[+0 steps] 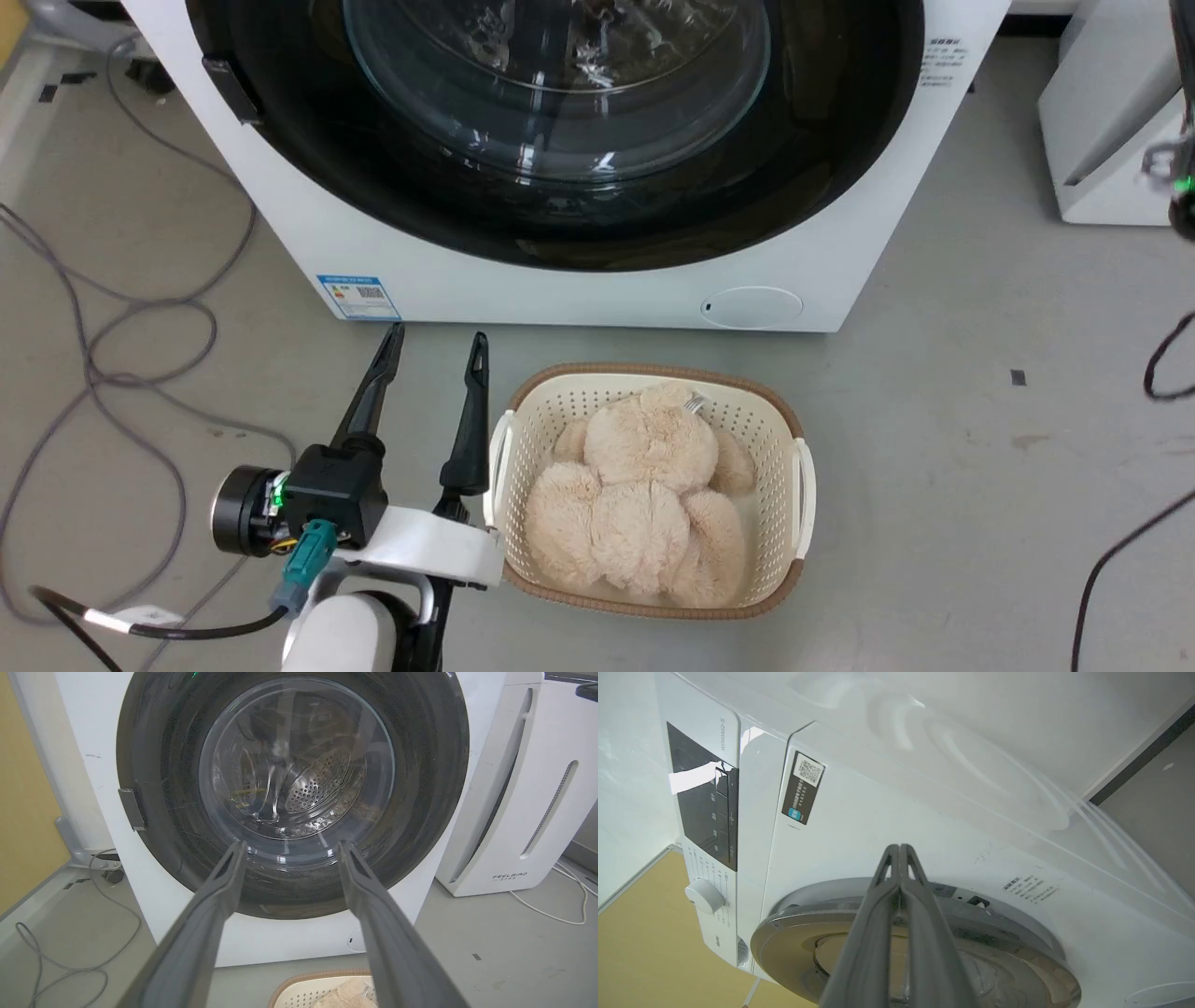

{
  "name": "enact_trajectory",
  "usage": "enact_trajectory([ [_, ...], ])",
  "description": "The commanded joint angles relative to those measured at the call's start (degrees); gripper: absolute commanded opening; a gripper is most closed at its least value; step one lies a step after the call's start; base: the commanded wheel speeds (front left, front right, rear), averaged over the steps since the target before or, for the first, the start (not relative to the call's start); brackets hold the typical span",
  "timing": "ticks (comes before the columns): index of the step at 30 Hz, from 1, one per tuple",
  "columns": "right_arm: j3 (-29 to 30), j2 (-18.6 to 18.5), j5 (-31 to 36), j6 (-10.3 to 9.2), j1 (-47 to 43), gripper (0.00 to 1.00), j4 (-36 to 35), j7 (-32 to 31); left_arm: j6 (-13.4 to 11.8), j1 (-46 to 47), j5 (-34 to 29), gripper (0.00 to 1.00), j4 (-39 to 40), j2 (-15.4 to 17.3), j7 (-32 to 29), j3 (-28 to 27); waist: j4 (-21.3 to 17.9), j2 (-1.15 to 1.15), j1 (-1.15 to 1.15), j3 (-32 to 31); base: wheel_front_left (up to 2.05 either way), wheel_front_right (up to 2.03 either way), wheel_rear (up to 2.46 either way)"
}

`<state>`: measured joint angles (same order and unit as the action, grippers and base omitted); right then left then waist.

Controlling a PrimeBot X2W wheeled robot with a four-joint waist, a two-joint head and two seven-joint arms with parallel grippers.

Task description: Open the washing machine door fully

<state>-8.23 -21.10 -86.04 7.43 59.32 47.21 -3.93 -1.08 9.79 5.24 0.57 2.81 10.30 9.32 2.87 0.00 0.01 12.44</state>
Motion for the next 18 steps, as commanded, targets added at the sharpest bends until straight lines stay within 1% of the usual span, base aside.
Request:
enact_trajectory([
  [1, -1.8, -0.9, -2.1, 0.05, 4.0, 0.0, 2.5, -1.5, -0.1, 1.4, 0.2, 1.0, 0.4, 0.1, 0.7, 0.5, 0.2, 0.0, 0.0, 0.7, 0.0, 0.0, 0.0],
  [4, -5.4, -1.0, -3.2, 0.05, 8.4, 0.0, 5.7, -4.9, -0.2, 2.1, 0.5, 1.0, 0.5, 0.1, 1.0, 0.8, 0.3, 0.0, 0.0, 1.6, 0.0, 0.0, 0.0],
  [5, -5.4, -1.0, -3.2, 0.05, 8.4, 0.0, 5.7, -4.9, -0.2, 2.1, 0.5, 1.0, 0.5, 0.1, 1.0, 0.8, 0.3, 0.0, 0.0, 1.6, 0.0, 0.0, 0.0],
  [6, -7.6, -0.9, -3.9, 0.05, 10.9, 0.0, 7.6, -7.4, -0.3, 2.5, 0.7, 1.0, 0.5, 0.1, 1.3, 1.1, 0.4, 0.0, 0.0, 2.1, 0.0, 0.0, 0.0],
  [8, -9.5, -0.7, -4.8, 0.05, 13.3, 0.0, 9.2, -9.9, -0.4, 2.9, 0.9, 1.0, 0.5, 0.1, 1.5, 1.5, 0.6, 0.0, 0.0, 2.7, 0.0, 0.0, 0.0],
  [10, -10.4, -0.6, -5.2, 0.05, 14.5, 0.0, 9.9, -10.8, -0.6, 3.0, 1.2, 1.0, 0.3, 0.1, 1.6, 1.6, 0.7, 0.0, 0.0, 3.0, 0.0, 0.0, 0.0],
  [18, -16.9, 0.3, -8.8, 0.05, 23.0, 0.0, 15.1, -17.9, -1.4, 4.7, 2.1, 1.0, 0.0, 0.1, 2.6, 2.9, 1.8, 0.0, -0.01, 5.4, 0.0, 0.0, 0.0],
])
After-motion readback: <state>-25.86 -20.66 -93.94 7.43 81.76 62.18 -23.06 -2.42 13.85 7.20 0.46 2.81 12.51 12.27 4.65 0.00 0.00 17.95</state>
